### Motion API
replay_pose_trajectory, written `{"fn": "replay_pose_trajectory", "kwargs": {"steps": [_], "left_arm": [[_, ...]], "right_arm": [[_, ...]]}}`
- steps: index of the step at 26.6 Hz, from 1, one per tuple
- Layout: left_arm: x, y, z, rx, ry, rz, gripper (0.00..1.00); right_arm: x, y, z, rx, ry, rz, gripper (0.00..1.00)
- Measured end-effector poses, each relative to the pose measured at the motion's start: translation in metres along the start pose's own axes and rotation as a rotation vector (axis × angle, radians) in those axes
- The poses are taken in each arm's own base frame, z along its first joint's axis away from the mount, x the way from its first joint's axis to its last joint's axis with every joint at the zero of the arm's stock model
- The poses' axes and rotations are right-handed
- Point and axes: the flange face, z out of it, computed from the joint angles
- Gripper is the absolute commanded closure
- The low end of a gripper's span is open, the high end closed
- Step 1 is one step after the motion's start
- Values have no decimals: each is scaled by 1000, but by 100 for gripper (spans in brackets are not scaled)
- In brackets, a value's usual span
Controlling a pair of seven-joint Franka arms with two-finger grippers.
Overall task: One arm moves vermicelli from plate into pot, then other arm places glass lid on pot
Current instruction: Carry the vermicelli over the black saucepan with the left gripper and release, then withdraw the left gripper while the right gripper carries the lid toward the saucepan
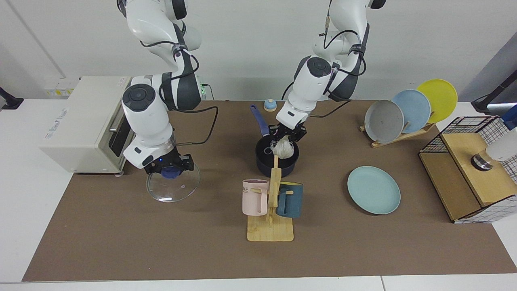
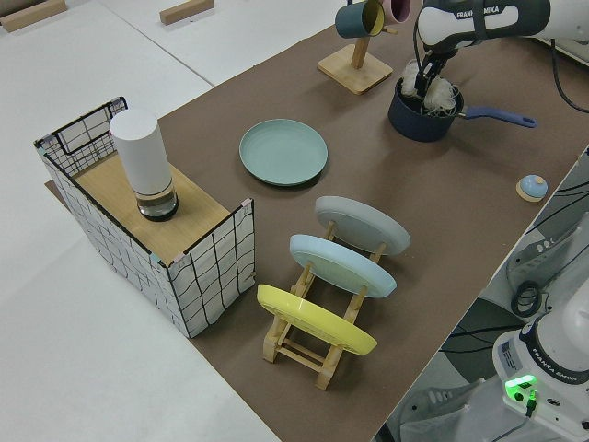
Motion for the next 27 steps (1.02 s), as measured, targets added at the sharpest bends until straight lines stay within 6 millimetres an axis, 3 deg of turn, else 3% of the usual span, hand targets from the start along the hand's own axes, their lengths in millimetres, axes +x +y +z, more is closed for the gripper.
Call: {"fn": "replay_pose_trajectory", "kwargs": {"steps": [6, 7, 13, 16, 20, 27], "left_arm": [[-9, 9, 10, 3, -9, 0, 100], [-9, 10, 10, 3, -6, 2, 96], [-8, 7, 24, 38, 6, 15, 40], [-7, 6, 32, 50, 6, 20, 21], [-6, 5, 36, 48, 6, 2, 4], [4, 3, 18, 50, 29, -49, 0]], "right_arm": [[-4, 2, 6, -1, -16, 2, 100], [-6, 2, 6, -1, -18, 2, 100], [-24, 4, 1, 1, -41, 3, 100], [-36, 4, -3, 17, -48, 7, 100], [-57, 4, -3, 35, -59, 9, 100], [-93, 4, 12, 44, -26, 6, 100]]}}
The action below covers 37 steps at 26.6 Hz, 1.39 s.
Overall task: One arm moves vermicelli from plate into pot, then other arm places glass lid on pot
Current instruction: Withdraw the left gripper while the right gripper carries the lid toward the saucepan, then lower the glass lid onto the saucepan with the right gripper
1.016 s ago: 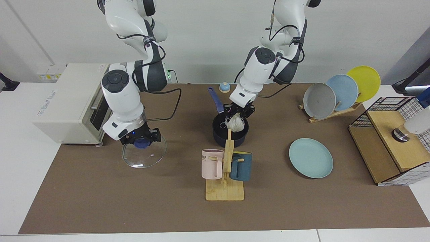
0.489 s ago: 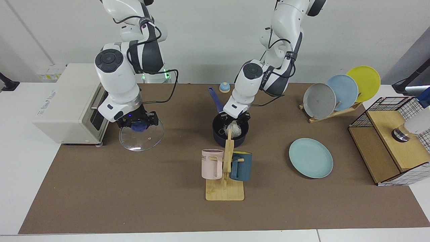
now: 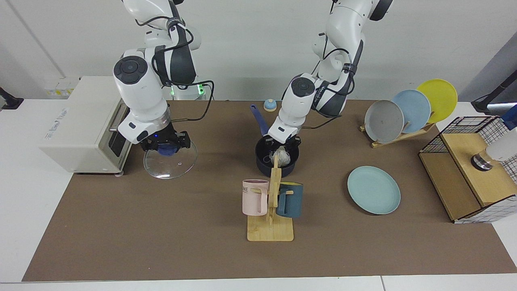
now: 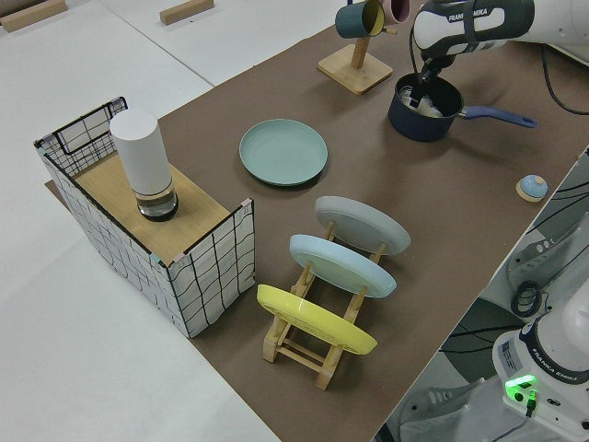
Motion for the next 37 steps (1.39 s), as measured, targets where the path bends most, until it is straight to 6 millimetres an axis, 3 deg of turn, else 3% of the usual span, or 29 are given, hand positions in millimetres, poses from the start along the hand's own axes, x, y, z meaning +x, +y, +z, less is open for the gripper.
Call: {"fn": "replay_pose_trajectory", "kwargs": {"steps": [5, 12, 18, 24, 31, 34, 37], "left_arm": [[23, -19, -43, 49, 0, -41, 0], [54, -66, -117, 115, 20, -27, 0], [72, -133, -172, 118, 9, 17, 0], [73, -217, -230, 114, 1, 71, 0], [71, -268, -255, 121, 4, 92, 0], [71, -274, -256, 122, 3, 92, 0], [71, -272, -256, 122, 2, 96, 0]], "right_arm": [[-6, -22, -1, 4, 22, 5, 100], [-14, -99, -15, 15, 62, 60, 100], [-19, -164, -20, 36, 74, 134, 100], [-24, -224, -5, 36, 52, 187, 100], [-22, -304, 7, -9, 52, 281, 100], [-12, -332, 13, 6, 46, 301, 100], [-3, -348, 23, 12, 47, 304, 100]]}}
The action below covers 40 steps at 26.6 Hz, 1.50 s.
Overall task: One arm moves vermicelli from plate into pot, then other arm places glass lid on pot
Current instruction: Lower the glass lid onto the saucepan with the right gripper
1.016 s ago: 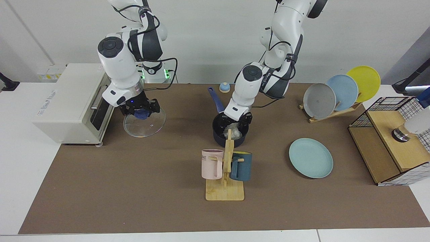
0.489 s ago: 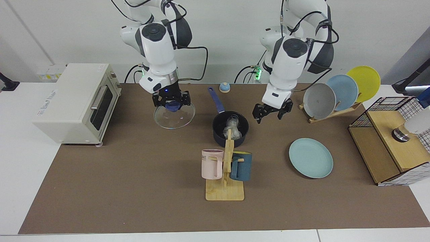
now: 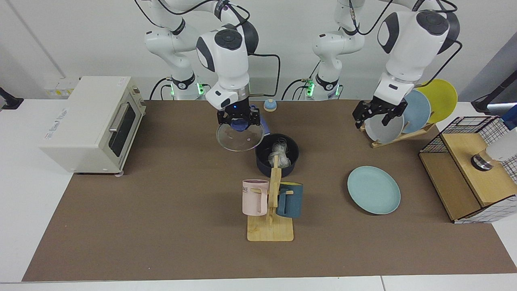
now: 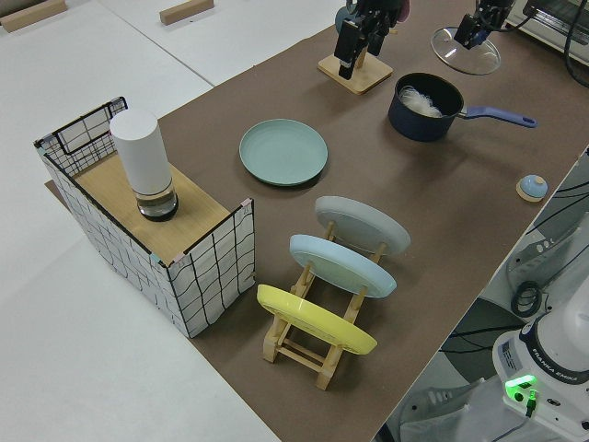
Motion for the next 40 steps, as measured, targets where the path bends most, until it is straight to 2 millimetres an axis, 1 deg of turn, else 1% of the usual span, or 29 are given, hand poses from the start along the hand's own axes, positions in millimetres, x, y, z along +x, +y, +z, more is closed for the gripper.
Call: {"fn": "replay_pose_trajectory", "kwargs": {"steps": [2, 7, 12, 15, 19, 29, 40], "left_arm": [[0, 4, -1, 0, 2, 7, 0], [-1, 20, -4, -1, 9, 35, 0], [-2, 31, -5, 0, 11, 55, 0], [-2, 29, -6, 0, 12, 51, 0], [-2, 21, -6, -1, 12, 37, 0], [-1, 18, -6, -1, 13, 32, 0], [-2, 18, -7, -1, 14, 32, 0]], "right_arm": [[2, -9, 8, 1, -3, 9, 100], [2, -24, 25, 1, -9, 21, 100], [4, -28, 36, 1, -18, 37, 100], [10, -26, 40, 12, -14, 46, 100], [15, -26, 48, 24, -12, 52, 100], [9, -26, 73, 14, -27, 42, 100], [7, -25, 74, 9, -25, 38, 100]]}}
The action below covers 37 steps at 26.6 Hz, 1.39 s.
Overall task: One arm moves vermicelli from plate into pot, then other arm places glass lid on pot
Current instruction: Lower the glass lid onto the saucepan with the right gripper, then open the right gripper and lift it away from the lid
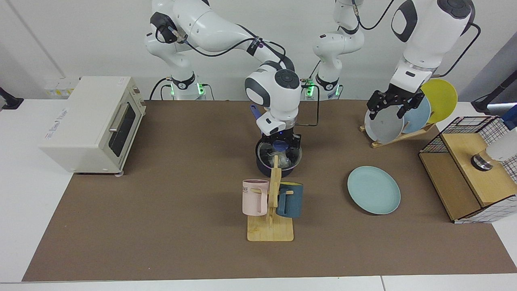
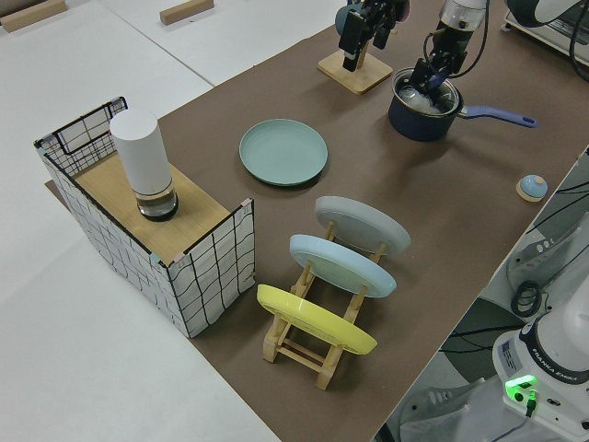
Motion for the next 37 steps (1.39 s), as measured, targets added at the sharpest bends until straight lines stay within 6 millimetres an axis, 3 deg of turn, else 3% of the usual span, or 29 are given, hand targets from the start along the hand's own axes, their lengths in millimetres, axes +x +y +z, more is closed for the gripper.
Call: {"fn": "replay_pose_trajectory", "kwargs": {"steps": [15, 16, 18, 19, 37], "left_arm": [[0, 0, -2, 0, 3, 0, 0], [0, 0, -2, 0, 4, 0, 0], [0, 0, -2, 0, 4, 0, 0], [0, 0, -2, 0, 4, 0, 0], [0, 0, -2, 0, 4, 0, 0]], "right_arm": [[-4, 4, 3, -39, -19, -2, 100], [-4, 4, 3, -39, -19, -2, 80], [-4, 4, 3, -39, -19, -2, 16], [-4, 4, 3, -39, -19, -2, 0], [3, 9, -1, -35, -14, 7, 0]]}}
